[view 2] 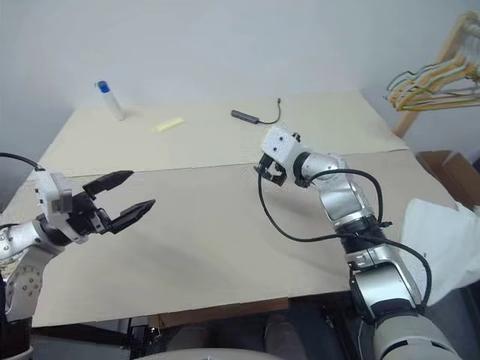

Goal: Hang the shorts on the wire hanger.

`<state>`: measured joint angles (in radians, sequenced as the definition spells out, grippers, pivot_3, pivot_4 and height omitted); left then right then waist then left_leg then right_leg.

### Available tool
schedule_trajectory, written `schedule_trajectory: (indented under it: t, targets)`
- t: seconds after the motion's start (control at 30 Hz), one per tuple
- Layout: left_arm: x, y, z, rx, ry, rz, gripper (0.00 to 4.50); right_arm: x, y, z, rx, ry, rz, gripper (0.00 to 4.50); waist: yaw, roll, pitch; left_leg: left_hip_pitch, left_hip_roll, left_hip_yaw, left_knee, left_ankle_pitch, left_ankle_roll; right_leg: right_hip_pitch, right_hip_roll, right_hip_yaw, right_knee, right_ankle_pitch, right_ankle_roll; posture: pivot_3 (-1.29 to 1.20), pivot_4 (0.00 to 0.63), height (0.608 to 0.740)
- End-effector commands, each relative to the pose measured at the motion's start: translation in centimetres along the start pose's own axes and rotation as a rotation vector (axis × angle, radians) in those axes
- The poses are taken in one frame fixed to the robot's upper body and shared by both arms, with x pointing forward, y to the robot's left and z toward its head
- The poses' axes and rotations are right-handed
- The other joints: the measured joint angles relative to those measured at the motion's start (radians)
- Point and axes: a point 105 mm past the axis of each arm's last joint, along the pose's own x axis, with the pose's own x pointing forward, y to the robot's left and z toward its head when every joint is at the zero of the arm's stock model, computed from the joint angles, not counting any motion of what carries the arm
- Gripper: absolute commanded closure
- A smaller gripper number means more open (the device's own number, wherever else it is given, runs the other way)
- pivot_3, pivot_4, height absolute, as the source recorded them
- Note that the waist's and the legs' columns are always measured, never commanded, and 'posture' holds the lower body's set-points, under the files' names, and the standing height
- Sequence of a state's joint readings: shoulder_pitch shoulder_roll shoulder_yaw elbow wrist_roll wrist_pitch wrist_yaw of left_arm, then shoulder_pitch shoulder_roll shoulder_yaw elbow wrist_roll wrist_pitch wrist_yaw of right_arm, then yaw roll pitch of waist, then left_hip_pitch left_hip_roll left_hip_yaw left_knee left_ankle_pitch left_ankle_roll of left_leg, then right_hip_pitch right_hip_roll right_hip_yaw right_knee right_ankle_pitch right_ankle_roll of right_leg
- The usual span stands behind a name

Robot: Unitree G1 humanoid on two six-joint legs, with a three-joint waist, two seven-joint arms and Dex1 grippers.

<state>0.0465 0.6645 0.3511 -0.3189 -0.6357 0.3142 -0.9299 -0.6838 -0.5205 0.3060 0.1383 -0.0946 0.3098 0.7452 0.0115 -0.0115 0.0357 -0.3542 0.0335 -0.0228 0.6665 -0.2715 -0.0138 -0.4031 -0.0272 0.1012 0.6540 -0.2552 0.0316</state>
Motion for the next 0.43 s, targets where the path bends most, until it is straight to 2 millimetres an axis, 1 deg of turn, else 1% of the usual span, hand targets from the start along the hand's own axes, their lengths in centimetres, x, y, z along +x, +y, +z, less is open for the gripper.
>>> schedule_trajectory:
  t: [0.03,0.13,0.2,0.3,0.43]
  targets:
    - [0.0,0.1,0.9,0.004,-0.020,0.013,0.00,-0.8,0.9,1.1,-0.032,-0.042,0.058,0.03,0.014,0.000,0.000,0.000,0.000,0.000,0.000,0.000,0.000,0.000,0.000,-0.001,0.000,0.000,0.000,0.18,0.000,0.740]
    - [0.0,0.4,0.6,-0.031,0.000,0.035,0.00,-0.7,1.1,0.6,-0.027,-0.021,0.057,0.03,0.025,-0.001,0.000,0.000,0.000,0.000,0.000,0.000,0.000,0.000,0.000,-0.001,0.001,0.000,0.000,0.19,0.000,0.740]
    - [0.1,0.2,0.3,-0.038,0.014,0.029,0.00,-0.7,1.0,0.4,-0.028,-0.010,0.054,0.03,0.028,-0.001,0.000,0.000,0.000,0.000,0.000,0.000,0.000,0.000,0.001,-0.001,0.001,-0.001,-0.001,0.20,0.000,0.740]
    - [0.3,-0.1,0.0,-0.042,0.018,0.028,0.00,-0.6,0.9,0.5,-0.020,-0.006,0.052,0.03,0.032,-0.001,0.001,0.000,0.000,0.000,0.000,0.000,0.000,0.000,0.001,-0.001,0.001,-0.001,-0.002,0.20,0.000,0.740]
    - [0.6,0.2,-0.1,-0.038,0.013,0.046,0.00,-0.6,1.3,0.4,-0.026,-0.002,0.064,0.03,0.035,-0.002,0.001,0.000,0.000,0.000,0.000,0.000,0.000,0.000,0.001,-0.001,0.001,0.000,-0.002,0.21,0.000,0.740]
